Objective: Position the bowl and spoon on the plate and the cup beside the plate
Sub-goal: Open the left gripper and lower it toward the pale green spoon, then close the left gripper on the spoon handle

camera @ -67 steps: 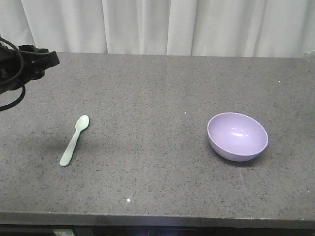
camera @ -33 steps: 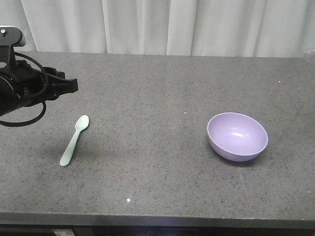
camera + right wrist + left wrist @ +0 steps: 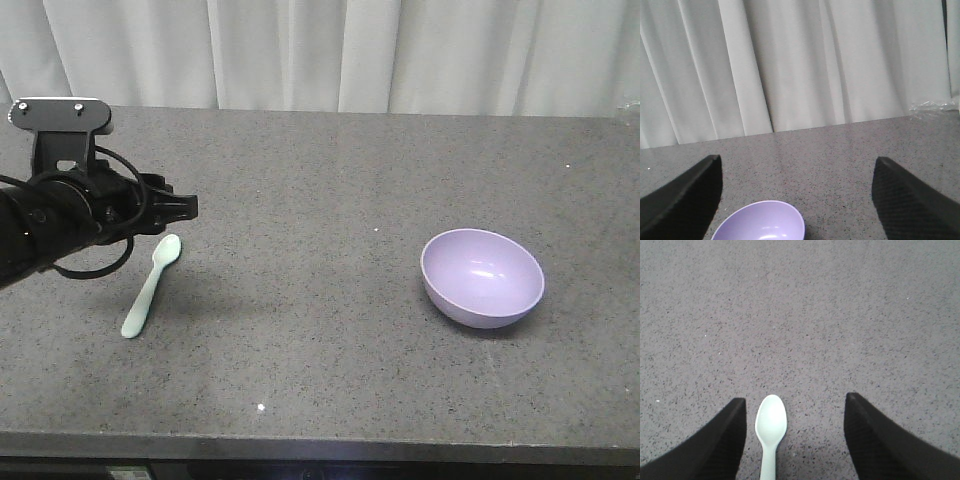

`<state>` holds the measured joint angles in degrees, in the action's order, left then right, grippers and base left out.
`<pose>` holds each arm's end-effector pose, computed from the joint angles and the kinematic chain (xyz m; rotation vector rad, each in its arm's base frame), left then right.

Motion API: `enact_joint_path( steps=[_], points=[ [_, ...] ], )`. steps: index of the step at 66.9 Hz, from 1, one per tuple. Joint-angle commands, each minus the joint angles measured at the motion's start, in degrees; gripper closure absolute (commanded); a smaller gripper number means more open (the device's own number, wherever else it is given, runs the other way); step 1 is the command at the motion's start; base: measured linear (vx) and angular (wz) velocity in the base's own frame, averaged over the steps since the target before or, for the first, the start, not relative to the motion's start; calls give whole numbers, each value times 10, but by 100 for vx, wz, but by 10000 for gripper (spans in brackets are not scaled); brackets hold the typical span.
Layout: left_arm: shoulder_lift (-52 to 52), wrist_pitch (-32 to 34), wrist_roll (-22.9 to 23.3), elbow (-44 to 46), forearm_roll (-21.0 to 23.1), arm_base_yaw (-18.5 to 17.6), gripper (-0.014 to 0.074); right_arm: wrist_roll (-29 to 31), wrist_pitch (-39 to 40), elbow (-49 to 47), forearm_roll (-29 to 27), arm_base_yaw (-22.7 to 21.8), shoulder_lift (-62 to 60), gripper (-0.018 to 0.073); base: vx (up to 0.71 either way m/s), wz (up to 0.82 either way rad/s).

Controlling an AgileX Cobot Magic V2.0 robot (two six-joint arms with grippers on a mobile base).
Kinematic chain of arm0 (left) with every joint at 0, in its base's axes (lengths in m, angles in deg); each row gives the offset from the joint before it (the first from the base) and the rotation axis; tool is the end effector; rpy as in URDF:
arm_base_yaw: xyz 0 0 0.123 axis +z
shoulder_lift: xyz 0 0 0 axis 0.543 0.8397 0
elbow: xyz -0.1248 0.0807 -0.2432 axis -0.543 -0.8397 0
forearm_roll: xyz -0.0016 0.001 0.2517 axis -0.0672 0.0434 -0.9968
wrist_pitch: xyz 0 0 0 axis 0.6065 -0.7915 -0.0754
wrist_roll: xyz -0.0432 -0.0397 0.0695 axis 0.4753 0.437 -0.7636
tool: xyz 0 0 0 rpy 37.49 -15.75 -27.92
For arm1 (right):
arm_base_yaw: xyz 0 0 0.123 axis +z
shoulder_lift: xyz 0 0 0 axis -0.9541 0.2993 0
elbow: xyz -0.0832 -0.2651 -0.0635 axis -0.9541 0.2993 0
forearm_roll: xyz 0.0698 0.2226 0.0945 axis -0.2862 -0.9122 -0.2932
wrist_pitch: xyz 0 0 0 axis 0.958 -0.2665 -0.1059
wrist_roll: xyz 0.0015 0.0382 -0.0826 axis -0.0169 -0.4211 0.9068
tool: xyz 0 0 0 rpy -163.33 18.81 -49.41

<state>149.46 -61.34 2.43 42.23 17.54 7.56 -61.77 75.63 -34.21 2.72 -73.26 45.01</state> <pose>0.2979 -0.1138 0.2862 0.1363 2.1368 -0.0611 0.0965 -0.0003 0.3219 0.1517 1.5833 0.1431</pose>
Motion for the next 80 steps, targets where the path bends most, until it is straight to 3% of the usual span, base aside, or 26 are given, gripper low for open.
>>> enact_joint_path(
  steps=[1, 49, 80],
  points=[
    [1, 9, 3, 17, -1, -2, 159, 3, 42, -18, 4, 0, 7, -25, 0, 0],
    [84, -20, -26, 17, 26, 0, 160, 3, 42, -18, 4, 0, 7, -25, 0, 0],
    [115, -4, -27, 17, 24, 27, 160, 3, 42, -18, 4, 0, 7, -25, 0, 0]
  ],
)
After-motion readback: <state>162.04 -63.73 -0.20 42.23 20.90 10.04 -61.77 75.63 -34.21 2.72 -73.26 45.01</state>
